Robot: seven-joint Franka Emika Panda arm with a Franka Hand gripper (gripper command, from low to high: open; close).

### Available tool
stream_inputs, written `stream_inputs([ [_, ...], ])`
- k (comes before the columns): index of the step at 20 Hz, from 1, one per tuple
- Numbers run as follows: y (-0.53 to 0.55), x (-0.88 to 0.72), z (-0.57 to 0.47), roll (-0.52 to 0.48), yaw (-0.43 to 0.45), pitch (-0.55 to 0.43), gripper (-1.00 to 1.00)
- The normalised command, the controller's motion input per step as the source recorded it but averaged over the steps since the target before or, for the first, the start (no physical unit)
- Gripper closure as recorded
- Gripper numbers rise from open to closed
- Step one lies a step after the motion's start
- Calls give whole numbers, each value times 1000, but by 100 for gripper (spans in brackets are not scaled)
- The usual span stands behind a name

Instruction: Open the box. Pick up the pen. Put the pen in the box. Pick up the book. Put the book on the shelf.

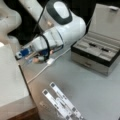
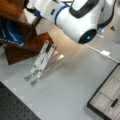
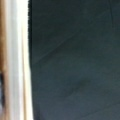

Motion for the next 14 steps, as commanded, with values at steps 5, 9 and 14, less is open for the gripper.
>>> stream_inputs([
  [5, 148, -160, 49, 81, 130, -124, -100],
  [9, 355, -125, 85, 186, 0, -127, -100],
  [14, 576, -21, 56, 245, -191, -109, -100],
])
